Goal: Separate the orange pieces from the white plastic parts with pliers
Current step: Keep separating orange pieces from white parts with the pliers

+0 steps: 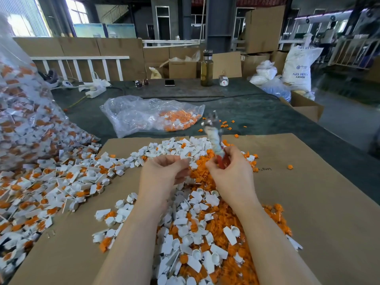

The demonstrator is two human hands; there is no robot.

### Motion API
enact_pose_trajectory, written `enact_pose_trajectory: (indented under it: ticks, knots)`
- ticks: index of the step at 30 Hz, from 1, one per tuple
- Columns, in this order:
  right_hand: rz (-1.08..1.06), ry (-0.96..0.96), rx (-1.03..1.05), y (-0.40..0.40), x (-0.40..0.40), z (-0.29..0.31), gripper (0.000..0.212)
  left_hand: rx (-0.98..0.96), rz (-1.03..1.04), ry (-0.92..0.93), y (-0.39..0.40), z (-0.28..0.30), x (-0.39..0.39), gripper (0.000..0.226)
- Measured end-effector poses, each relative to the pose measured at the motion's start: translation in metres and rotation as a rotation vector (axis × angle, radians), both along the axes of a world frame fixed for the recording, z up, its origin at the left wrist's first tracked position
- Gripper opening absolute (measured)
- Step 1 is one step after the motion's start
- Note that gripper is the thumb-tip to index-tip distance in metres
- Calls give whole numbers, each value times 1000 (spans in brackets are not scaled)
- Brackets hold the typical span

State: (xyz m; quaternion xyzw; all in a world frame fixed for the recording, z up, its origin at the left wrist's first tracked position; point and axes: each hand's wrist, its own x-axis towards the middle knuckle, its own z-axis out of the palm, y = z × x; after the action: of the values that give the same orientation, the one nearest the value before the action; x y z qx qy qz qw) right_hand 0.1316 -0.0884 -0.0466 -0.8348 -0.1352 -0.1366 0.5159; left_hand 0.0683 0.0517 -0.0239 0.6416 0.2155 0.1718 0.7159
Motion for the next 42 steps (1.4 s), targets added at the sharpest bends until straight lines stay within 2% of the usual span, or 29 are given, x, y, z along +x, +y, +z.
enact_pose_trajectory:
  ticks: [3,5,11,19,25,29,42]
  knots:
    - [69,14,307,-2,-4,8,18,-79,-55,27,-6,3,0,7]
    - [118,-2,385,-2,-6,11,20,-124,-86,37,-8,5,1,6]
    - [187,-35,408,4,-11,8,22,-218,-172,27,-10,3,1,5]
    - [147,-66,318,4,-12,7,24,-318,-151,-16,-7,4,1,22]
    - [75,-139,239,6,-15,7,25,-194,-124,-54,-9,4,1,7]
    - [36,-187,200,6,-16,7,27,-51,-80,-62,-11,4,2,7]
    - [30,-178,170,7,-15,6,30,231,-6,-78,-13,2,3,12]
